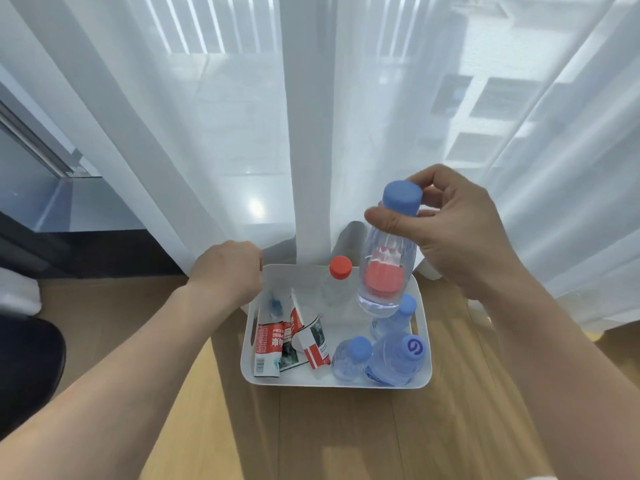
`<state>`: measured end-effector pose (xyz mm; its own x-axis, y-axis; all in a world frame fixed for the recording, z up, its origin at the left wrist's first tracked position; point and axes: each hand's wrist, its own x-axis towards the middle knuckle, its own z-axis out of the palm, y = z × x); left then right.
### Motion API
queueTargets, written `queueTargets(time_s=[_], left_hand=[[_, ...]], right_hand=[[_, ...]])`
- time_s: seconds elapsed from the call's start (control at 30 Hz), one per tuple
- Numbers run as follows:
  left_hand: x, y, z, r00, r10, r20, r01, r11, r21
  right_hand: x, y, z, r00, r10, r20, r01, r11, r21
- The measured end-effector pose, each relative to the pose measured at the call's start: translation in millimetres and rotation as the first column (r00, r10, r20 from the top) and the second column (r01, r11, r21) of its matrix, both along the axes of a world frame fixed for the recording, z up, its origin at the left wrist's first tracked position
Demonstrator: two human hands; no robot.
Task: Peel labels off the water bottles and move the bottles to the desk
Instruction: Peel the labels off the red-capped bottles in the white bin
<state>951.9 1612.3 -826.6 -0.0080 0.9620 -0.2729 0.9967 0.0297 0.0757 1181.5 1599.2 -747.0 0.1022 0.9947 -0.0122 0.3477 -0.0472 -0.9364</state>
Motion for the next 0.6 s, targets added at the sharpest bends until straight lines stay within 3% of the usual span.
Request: queueTargets(time_s=[0.13,0.27,0.43,0.53,0.6], left_hand=[[1,3,18,0.998,-0.018,0.066,0.017,1.0,0.02],[5,-1,39,0.98,-0.01,0.201,-0.008,0.996,0.092],[11,-6,44,0.976,-0.009,0.219,-0.012,0.996,0.092],[11,-7,43,0.975,-0.011,0.221,-0.009,0.996,0.087],[11,-7,44,0.975,-0.021,0.22,-0.001,0.995,0.097]], right_hand=[[2,3,-18,0.996,0.054,0.073,-0.043,0.988,-0.148],[4,3,-40,0.954,0.172,0.244,-0.102,0.956,-0.275],[-2,1,-72,0.706,0.394,0.589,-0.199,0.908,-0.369],[-5,-4,-91,0.571,0.479,0.667,-0.23,0.873,-0.431],[-3,-8,-101,0.529,0.498,0.688,-0.22,0.863,-0.455]])
